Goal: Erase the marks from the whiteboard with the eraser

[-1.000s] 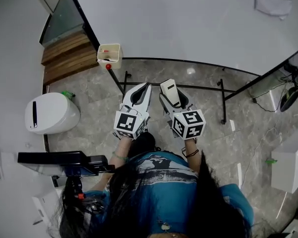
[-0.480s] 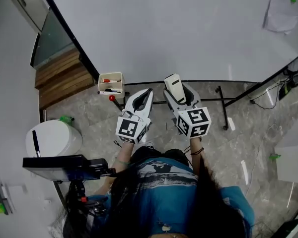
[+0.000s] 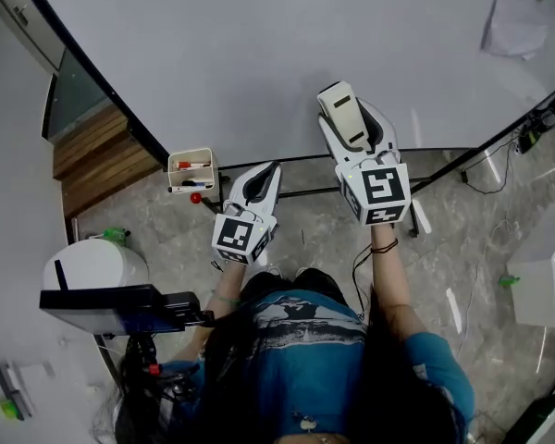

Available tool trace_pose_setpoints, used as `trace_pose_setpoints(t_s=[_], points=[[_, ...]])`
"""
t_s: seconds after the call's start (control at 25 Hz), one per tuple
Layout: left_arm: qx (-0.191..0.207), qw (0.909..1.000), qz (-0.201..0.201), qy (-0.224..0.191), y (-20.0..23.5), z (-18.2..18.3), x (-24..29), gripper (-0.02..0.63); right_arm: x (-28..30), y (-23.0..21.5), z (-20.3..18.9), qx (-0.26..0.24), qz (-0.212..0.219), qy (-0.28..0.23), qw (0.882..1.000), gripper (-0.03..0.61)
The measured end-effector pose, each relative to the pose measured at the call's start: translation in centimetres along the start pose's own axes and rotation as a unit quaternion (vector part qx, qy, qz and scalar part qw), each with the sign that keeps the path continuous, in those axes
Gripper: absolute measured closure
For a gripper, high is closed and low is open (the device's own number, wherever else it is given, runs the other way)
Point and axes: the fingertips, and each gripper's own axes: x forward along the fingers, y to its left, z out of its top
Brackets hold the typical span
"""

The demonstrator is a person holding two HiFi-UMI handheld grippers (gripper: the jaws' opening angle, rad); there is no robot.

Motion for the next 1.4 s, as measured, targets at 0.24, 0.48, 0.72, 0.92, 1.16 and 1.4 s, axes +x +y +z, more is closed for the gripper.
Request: trace_pose_setpoints(t_s=[0.24,0.48,0.72,0.92,1.16,1.4], points=[[0.006,0.9999,0.014,-0.007,0.2,1.1,0.7,0.612,1.9,-5.5,7.8,-0.072,-0.047,-0.082,0.993,0.314],[0.004,0.9996,0.027,-0.007,0.2,1.2,0.8,0.612,2.4,-11.2,13.9,-0.092,-0.105,-0.144,0.98,0.314],[0.011,0.9993,0.035,-0.009,-1.3,1.2,1.0,0.612,1.0,-15.6,16.7,-0.093,-0.148,-0.187,0.967,0.314],[0.009,0.9988,0.046,-0.011,-1.0,1.3,1.1,0.612,1.8,-16.5,16.6,-0.076,-0.151,-0.214,0.962,0.314],[0.007,0.9984,0.055,-0.006,-0.6,0.9,0.5,0.612,1.7,-16.3,16.4,-0.032,-0.165,-0.234,0.957,0.314],[0.007,0.9985,0.055,-0.002,-0.5,0.8,0.3,0.612,2.6,-13.4,16.1,-0.035,-0.151,-0.241,0.958,0.314]])
